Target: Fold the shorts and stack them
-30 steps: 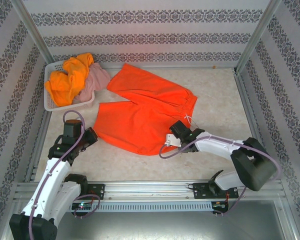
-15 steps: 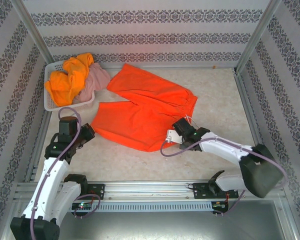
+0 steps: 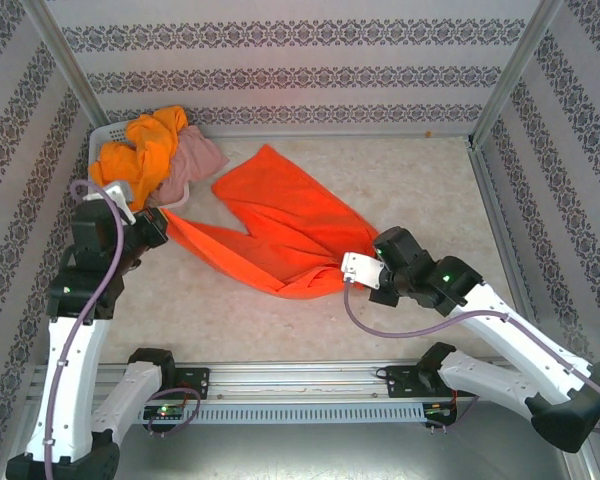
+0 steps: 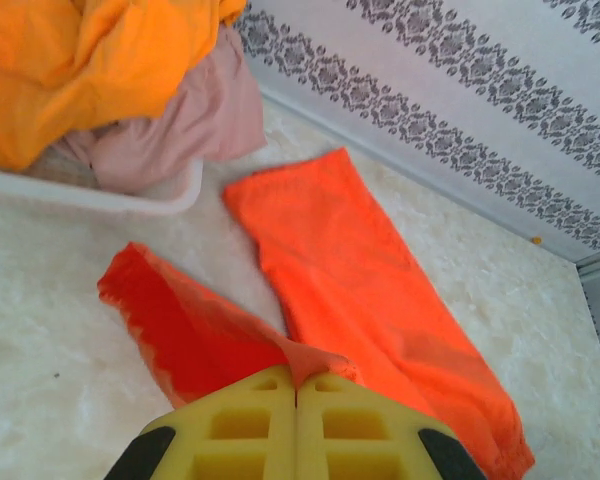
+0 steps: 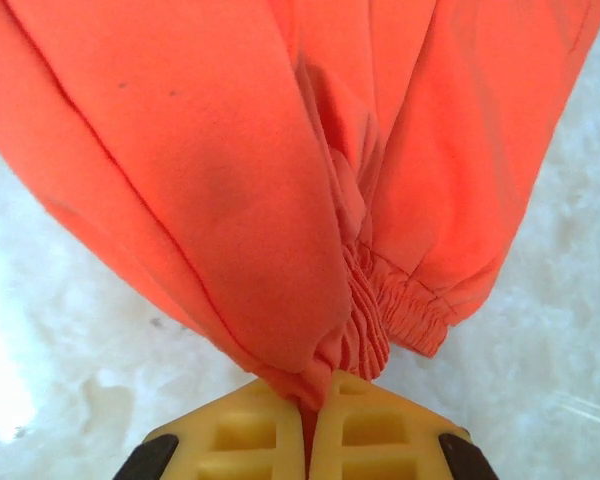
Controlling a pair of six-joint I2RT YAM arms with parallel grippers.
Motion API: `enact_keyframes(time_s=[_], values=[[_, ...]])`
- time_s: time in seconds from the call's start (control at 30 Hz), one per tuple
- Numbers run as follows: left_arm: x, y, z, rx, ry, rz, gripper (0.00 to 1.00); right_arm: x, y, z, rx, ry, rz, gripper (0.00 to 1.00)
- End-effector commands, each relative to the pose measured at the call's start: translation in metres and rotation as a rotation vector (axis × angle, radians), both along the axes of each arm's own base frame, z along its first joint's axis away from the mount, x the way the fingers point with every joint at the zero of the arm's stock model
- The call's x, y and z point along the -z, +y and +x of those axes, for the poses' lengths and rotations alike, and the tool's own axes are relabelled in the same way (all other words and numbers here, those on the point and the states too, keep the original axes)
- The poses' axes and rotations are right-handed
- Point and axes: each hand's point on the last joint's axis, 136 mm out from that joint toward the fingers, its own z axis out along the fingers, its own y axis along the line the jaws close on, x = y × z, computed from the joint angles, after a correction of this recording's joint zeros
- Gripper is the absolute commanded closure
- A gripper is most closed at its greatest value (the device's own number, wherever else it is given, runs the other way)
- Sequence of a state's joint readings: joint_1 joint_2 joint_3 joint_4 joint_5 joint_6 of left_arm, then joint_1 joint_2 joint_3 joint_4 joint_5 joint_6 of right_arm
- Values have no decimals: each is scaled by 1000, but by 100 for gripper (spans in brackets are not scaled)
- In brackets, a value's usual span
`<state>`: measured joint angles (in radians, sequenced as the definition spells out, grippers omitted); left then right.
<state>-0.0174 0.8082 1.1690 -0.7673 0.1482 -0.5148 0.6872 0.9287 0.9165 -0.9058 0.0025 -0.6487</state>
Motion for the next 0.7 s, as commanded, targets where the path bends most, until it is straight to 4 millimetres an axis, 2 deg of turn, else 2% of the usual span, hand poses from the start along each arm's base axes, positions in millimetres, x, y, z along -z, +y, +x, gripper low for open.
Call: enact_keyframes(time_s=[0.0, 0.13, 0.23, 0.43, 0.67], values=[[-26, 10, 5, -3, 0, 99, 100, -7, 2, -24, 25, 159, 105, 100], [-50, 7, 36, 20, -20, 116, 100, -5, -1, -16, 86, 214, 142, 100], [-53, 2, 68, 46, -17, 102, 100, 5, -3, -10, 126, 276, 141, 100], [-37, -6, 139, 75, 6, 48, 100, 24, -13, 10, 218, 337, 131, 100], [-26, -21, 212, 110, -5, 2, 100, 27, -18, 37, 283, 352, 171, 100]])
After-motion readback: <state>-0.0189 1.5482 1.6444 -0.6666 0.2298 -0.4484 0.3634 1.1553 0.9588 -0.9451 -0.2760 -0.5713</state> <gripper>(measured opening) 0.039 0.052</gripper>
